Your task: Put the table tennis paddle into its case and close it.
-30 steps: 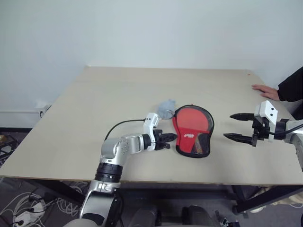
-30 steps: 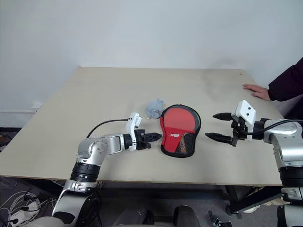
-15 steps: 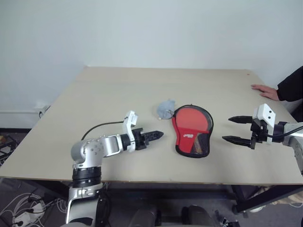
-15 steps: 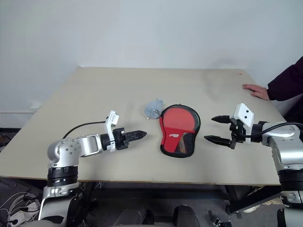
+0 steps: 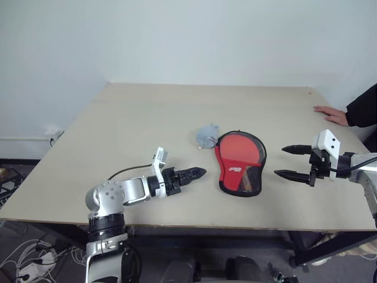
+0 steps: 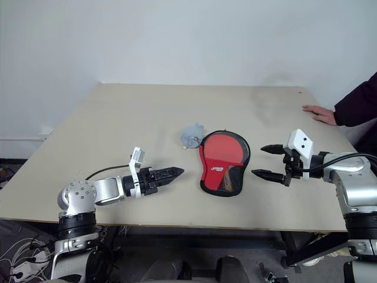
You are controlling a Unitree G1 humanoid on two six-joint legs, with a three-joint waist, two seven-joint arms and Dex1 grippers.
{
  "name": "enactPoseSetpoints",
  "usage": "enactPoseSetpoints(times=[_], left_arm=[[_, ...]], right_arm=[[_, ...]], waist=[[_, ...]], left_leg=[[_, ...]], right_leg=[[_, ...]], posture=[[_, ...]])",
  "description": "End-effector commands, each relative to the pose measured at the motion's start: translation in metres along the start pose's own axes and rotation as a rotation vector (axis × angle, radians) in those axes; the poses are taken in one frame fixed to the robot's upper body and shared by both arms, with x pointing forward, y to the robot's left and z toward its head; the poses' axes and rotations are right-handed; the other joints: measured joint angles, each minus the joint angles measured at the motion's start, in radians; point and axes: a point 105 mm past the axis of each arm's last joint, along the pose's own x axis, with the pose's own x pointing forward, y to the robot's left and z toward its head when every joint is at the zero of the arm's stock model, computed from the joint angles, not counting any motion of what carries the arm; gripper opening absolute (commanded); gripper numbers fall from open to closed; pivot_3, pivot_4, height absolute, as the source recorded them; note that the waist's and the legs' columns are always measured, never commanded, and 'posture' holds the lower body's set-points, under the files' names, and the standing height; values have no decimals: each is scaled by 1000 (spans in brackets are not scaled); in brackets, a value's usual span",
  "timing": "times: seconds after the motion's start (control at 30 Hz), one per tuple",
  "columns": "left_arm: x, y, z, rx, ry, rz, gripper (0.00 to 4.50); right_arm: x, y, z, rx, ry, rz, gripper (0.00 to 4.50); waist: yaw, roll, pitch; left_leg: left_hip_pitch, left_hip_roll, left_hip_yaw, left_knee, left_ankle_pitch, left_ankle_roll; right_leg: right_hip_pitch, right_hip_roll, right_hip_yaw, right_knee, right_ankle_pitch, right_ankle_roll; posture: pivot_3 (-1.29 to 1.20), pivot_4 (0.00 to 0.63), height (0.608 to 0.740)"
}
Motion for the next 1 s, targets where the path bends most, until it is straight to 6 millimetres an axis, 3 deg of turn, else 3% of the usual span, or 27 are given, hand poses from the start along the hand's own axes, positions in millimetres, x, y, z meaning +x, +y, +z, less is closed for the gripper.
enactPoseSetpoints(times=[0.03,0.23,0.5,1.0], left_arm=[[9,-12,7,-24,-14,-39,4475],[26,-19,-4,-145,24,-90,4475],[38,-19,-20,-177,91,-77,4475],[51,-20,-20,-209,92,-58,4475]], right_arm=[[-4,-3,16,-43,-44,-16,4500],[-1,0,18,-43,-46,-6,4500],[0,2,20,-38,-52,-1,4500],[2,8,20,-23,-62,-3,4500]], waist=[[1,0,0],[0,-1,0],[-1,-1,0],[0,-1,0]], left_leg=[[0,0,0,0,0,0],[0,0,0,1,0,0],[0,0,0,1,0,0],[-1,0,0,1,0,0]], right_leg=[[0,0,0,0,0,0],[1,0,0,0,1,1],[1,0,-1,0,1,1],[1,0,-1,-1,1,1]], posture=[[0,0,721],[0,0,721],[0,0,721],[0,0,721]])
